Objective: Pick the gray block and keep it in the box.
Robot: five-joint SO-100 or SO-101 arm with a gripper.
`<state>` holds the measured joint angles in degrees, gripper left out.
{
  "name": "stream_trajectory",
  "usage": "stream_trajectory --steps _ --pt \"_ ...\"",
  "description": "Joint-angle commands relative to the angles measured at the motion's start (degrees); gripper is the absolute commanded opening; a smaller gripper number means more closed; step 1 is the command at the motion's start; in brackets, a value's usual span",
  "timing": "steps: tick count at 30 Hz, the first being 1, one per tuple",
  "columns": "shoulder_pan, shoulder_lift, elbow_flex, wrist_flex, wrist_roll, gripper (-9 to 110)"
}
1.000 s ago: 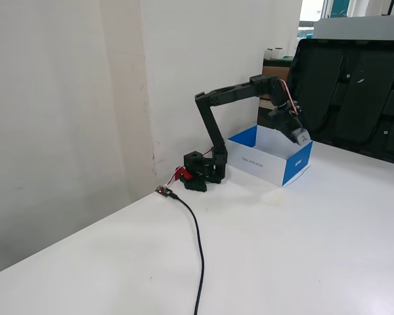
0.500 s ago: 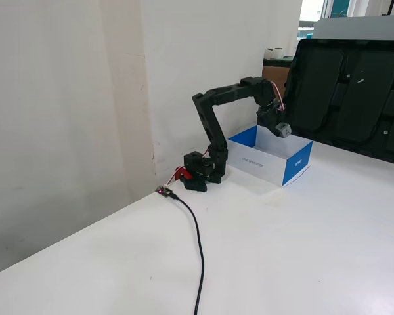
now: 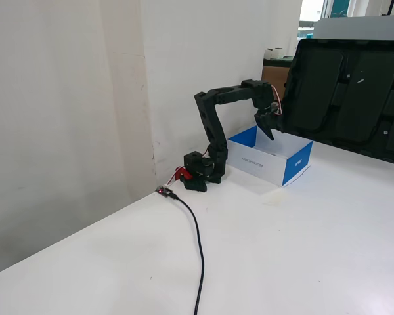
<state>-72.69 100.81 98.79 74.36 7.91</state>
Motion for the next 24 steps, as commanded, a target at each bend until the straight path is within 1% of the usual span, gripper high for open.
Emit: stream_trajectory --steps 1,3,9,14,18,24 --pt "6.3 4.7 -4.9 3.4 -1.2 3" --pt "10.5 5.9 -5.9 5.5 -3.0 0" --pt "26.1 11.0 -5.9 8.0 -10.7 0" --pt "40.8 12.3 -5.4 7.6 -12.4 0" --pt "50.4 13.5 -1.3 4.0 -12.4 0" --pt "59.1 20.6 15.4 -6.3 -12.6 0"
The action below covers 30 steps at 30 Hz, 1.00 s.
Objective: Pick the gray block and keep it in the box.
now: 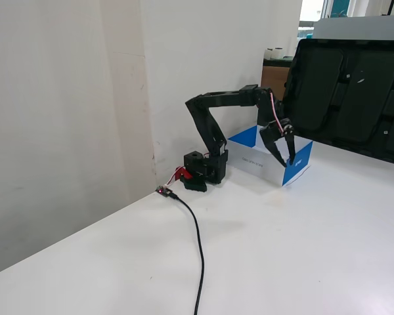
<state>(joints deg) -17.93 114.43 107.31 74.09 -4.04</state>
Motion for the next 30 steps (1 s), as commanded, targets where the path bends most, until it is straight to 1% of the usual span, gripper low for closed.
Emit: stream_trajectory --steps 1,10,17,23,30 --pt "5.3 8.4 9.8 -7.9 -0.6 0" --pt "12.0 25.4 33.0 -21.9 0.8 0" --pt "12.7 36.7 45.3 -26.2 2.3 0" --pt "12.0 48.0 55.0 -26.1 4.0 0" --pt "12.9 58.7 59.8 -22.3 4.4 0"
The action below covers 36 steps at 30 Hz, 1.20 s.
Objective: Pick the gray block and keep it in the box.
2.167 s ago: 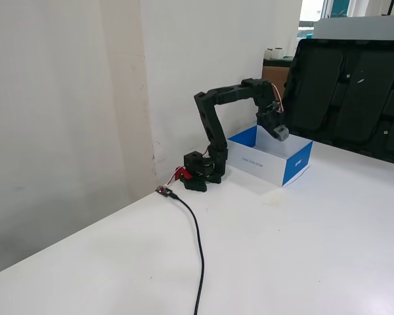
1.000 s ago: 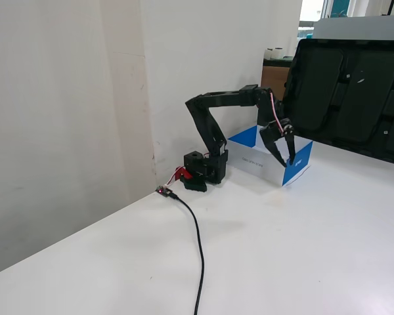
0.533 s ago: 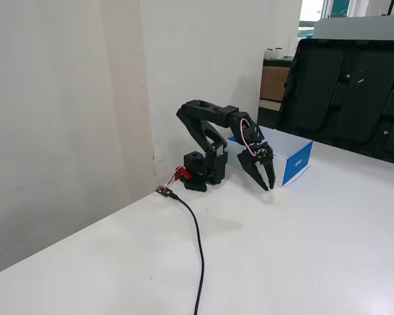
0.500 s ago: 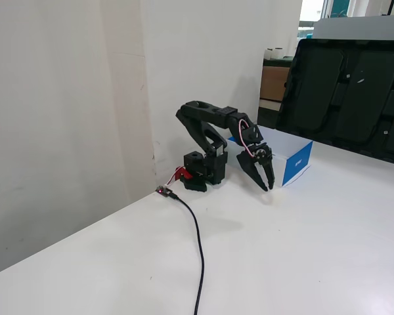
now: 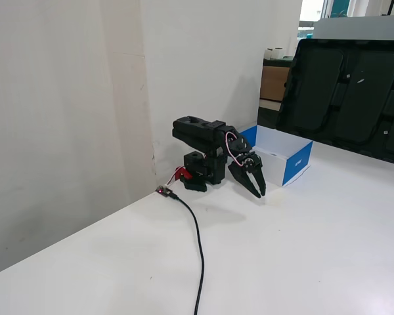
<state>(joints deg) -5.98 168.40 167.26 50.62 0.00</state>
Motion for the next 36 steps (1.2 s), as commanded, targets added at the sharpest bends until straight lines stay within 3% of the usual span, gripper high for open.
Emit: stream_trajectory --steps 1,6,12,36 --pt "1.1 5.8 0.1 1.8 0.4 0" --pt "1.8 10.7 2.2 4.1 0.4 0" --pt "1.6 28.2 6.9 12.9 0.4 0" --pt "1.5 28.0 6.7 14.2 0.4 0"
